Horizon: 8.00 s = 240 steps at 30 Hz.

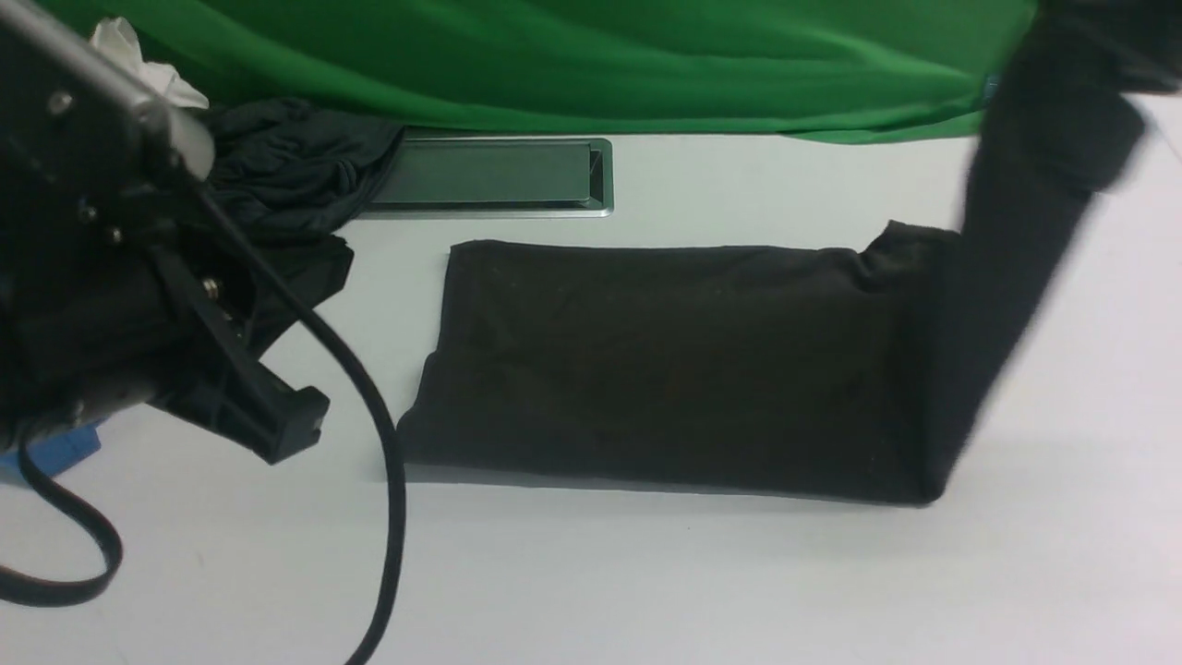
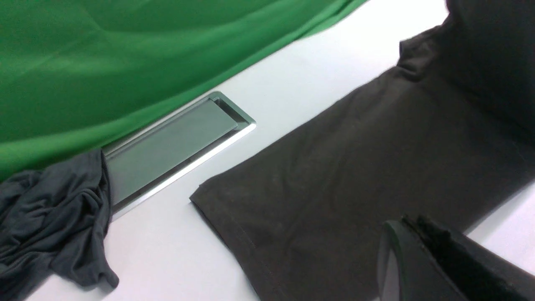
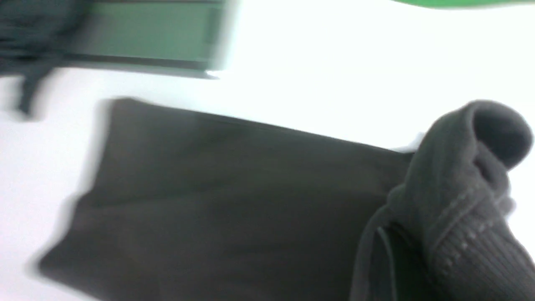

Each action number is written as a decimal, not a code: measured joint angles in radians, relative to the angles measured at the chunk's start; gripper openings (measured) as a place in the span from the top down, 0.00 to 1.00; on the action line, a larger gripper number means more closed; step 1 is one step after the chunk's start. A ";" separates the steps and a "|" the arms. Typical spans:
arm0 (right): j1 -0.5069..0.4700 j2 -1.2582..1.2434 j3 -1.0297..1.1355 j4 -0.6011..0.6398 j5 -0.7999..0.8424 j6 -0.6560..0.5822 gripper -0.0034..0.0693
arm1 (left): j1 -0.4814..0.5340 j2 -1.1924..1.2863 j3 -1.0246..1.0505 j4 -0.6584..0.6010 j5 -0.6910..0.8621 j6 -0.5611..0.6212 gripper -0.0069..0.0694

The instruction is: Fold a long-sleeved shirt on a white desktop.

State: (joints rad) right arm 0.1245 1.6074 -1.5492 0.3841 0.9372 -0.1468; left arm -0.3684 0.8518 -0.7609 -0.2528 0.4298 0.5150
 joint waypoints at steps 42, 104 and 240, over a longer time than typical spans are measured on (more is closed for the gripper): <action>0.410 0.453 -0.361 0.266 -0.067 -0.046 0.33 | 0.000 0.000 0.010 0.015 -0.030 -0.013 0.89; 0.198 0.356 0.057 -0.130 -0.163 -0.007 0.90 | 0.001 0.894 -0.381 0.059 0.115 -0.094 0.89; -0.096 -1.609 1.558 -0.185 -0.669 -0.071 0.80 | -0.018 -0.589 0.597 0.199 -0.528 -0.308 0.89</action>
State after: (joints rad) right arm 0.0284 -0.0014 0.0091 0.1993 0.2687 -0.2175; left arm -0.3863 0.2631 -0.1637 -0.0541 -0.0981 0.2066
